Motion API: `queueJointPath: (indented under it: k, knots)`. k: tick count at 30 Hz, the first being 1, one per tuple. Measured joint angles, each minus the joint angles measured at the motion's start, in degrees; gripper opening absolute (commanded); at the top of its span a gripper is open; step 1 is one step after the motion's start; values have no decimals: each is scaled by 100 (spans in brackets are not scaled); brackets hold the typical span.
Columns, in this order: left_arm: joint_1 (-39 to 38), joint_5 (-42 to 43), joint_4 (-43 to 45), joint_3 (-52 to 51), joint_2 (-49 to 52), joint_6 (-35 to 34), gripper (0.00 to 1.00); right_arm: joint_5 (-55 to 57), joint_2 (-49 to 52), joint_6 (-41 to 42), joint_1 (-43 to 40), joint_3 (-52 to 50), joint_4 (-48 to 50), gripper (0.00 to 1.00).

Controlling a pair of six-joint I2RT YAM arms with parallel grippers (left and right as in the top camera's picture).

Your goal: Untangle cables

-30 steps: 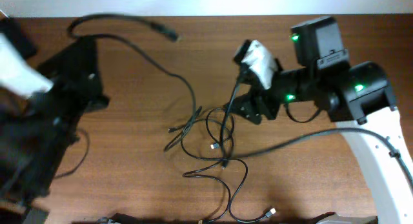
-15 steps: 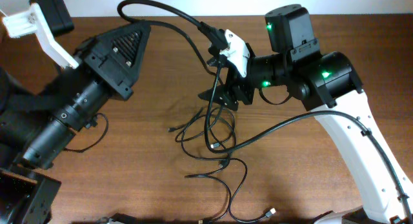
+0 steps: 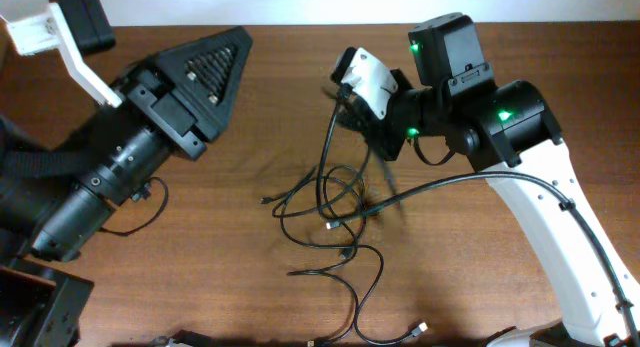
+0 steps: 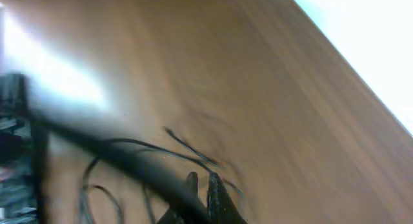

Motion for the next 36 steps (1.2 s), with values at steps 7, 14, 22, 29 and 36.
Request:
queueJointPath:
  k: [7,14,22,29,36]
  knots:
    - [0,2,-46,0,-9,450,79,2618,0,590,-214,0,837,4]
    - [0,20,-542,0,-2,1545,82,3158,-278,2197,-675,-13,2463,4]
    - [0,22,-960,0,24,2345,88,4041,-953,2859,-2352,-13,2970,4]
    - [0,-92,-1217,0,188,2610,89,4774,-1519,2868,-4225,-13,3132,4]
    - [0,-142,-1353,0,490,2625,91,7134,-1755,2872,-5624,-13,3407,4]
